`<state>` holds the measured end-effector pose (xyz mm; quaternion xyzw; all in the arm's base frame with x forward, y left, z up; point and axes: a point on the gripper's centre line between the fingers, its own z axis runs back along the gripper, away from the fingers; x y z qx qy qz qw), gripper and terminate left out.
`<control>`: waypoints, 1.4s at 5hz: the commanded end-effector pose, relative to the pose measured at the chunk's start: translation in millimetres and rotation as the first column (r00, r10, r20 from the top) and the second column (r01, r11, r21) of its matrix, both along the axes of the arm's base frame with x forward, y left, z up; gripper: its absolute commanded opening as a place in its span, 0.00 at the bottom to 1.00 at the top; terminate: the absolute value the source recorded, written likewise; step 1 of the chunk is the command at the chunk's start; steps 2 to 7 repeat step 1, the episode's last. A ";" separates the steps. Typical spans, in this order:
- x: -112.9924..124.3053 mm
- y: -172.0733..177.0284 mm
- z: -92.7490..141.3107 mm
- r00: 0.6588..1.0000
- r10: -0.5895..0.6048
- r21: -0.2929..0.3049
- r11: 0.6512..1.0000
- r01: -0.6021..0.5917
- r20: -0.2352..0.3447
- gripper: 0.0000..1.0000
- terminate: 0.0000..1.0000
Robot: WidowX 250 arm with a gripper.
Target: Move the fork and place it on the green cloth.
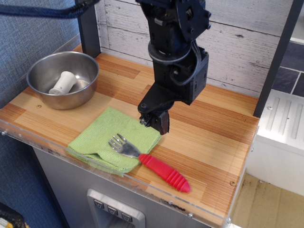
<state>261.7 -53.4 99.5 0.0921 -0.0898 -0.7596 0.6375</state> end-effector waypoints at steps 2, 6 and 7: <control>-6.9 -3.9 14.2 0.999 -0.003 -0.011 1.000 0.003 0.044 1.00 1.00; -6.9 -3.9 14.2 0.999 -0.003 -0.011 1.000 0.003 0.044 1.00 1.00; -6.9 -3.9 14.2 0.999 -0.003 -0.011 1.000 0.003 0.044 1.00 1.00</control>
